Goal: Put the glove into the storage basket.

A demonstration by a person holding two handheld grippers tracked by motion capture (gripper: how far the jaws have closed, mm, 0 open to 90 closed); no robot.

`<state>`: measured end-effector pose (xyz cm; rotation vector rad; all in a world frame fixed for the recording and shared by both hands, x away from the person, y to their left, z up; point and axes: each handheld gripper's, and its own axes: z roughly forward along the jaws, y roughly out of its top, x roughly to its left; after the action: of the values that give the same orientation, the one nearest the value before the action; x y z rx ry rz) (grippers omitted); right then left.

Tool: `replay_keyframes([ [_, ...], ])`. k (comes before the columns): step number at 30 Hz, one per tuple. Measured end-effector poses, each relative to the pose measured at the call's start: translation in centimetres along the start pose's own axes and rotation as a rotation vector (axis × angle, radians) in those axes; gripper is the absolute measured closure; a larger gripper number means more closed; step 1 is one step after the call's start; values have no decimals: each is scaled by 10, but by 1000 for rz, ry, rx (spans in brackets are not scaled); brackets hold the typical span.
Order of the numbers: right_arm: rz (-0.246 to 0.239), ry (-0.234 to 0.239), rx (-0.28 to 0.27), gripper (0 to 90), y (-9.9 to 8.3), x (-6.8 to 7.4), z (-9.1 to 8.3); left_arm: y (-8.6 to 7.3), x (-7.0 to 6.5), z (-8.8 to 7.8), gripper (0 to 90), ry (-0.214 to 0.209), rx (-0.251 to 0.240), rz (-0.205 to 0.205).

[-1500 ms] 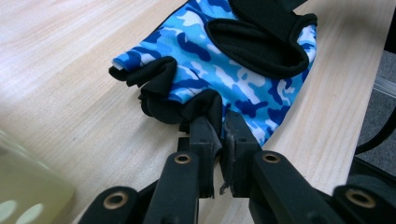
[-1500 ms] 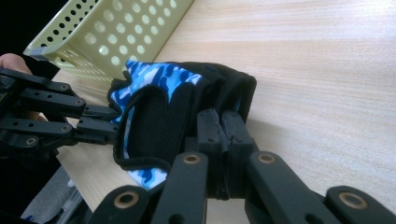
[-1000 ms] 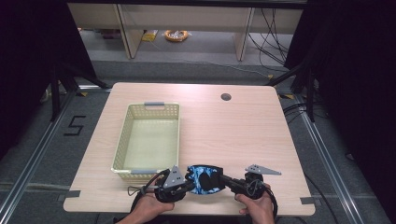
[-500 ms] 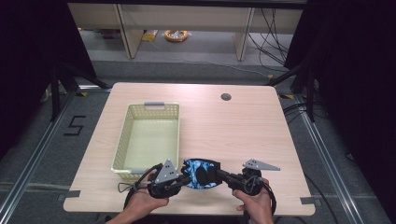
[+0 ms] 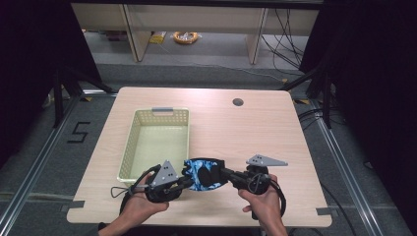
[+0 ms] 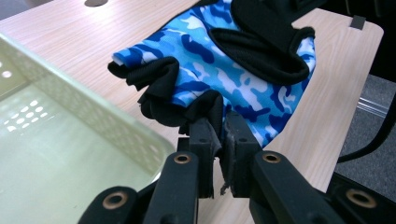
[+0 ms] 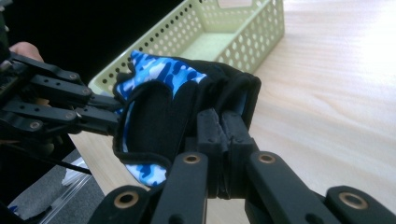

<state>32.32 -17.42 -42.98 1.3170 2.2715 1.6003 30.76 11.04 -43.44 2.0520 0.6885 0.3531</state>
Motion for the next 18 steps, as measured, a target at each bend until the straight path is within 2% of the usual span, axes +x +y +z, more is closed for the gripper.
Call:
replay_keyframes([
  [1, 18, -1, 13, 880, 3, 4, 1, 0, 0, 0, 830, 0, 0, 0],
  [2, 13, 4, 9, 880, 6, 6, 2, 1, 4, -5, 829, 11, 4, -2],
  [3, -29, 12, 4, 880, 10, 5, 5, 1, 4, -5, 830, 11, 4, -2],
  [4, -29, 12, 4, 880, 10, 5, 5, 1, 6, -7, 830, 20, 2, -12],
  [5, -16, 7, 10, 880, 16, 11, 8, 2, 9, -10, 830, 28, -21, -23],
  [7, -20, 8, 7, 880, 18, 12, 11, 3, 13, -15, 830, 36, -4, -13],
  [8, -20, 22, 14, 880, 22, 14, 13, 3, 15, -18, 830, 44, -10, -25],
  [9, -6, 21, 28, 880, 28, 20, 17, 4, 19, -23, 830, 49, -2, -11],
  [10, -39, 21, 18, 880, 30, 19, 20, 4, 20, -25, 830, 58, -3, -18],
  [13, -27, 26, 43, 880, 35, 25, 24, 4, 23, -30, 830, 68, -14, -25],
  [16, -83, 28, 54, 880, 46, 28, 34, 3, 28, -35, 829, 79, -24, -48],
  [17, -81, 34, 52, 880, 48, 29, 38, 2, 31, -38, 829, 82, -12, -37],
  [18, -80, 34, 61, 880, 51, 31, 40, 1, 34, -41, 829, 89, -26, -55],
])
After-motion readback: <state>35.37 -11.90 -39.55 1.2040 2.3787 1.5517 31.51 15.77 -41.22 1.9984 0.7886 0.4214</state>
